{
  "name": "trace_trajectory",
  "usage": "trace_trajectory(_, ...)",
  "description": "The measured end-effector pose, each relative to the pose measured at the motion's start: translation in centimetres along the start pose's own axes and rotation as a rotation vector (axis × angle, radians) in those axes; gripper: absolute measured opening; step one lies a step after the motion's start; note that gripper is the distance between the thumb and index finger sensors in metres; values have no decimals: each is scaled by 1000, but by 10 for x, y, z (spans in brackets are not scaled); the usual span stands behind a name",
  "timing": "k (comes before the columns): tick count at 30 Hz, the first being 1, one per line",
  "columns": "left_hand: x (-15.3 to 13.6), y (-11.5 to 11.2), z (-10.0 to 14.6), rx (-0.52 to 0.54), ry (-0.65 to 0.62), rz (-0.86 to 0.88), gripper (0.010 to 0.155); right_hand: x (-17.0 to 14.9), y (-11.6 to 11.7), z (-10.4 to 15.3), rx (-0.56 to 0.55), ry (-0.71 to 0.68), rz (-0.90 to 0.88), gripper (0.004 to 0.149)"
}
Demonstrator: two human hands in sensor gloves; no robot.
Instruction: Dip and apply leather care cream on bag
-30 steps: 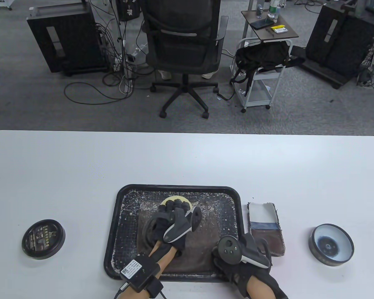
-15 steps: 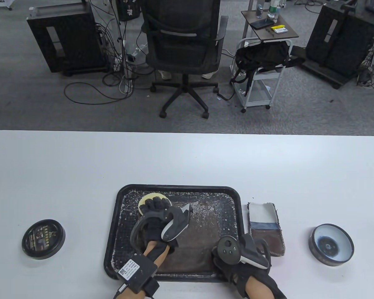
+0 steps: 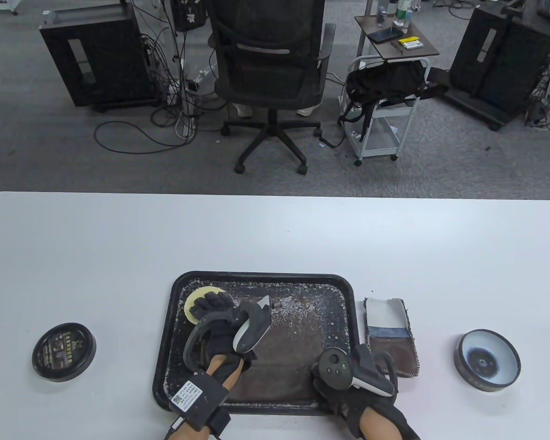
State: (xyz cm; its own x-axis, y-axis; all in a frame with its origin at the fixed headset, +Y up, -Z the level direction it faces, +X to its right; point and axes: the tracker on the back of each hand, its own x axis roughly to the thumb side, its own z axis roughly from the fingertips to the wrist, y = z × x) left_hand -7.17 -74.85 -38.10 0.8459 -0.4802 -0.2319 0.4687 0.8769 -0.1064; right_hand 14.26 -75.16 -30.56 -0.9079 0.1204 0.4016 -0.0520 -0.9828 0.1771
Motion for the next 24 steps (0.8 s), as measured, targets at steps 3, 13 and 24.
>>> trace_trajectory(3, 4, 2, 3, 35, -36, -6, 55, 1, 0, 0, 0, 2, 3, 47)
trace_trajectory(13, 25, 18, 24, 122, -250, 37, 54, 2, 0, -1, 3, 3, -1, 48)
trace_trajectory(24, 34, 25, 33, 154, -440, 175, 55, 3, 1, -1, 8, 1, -3, 48)
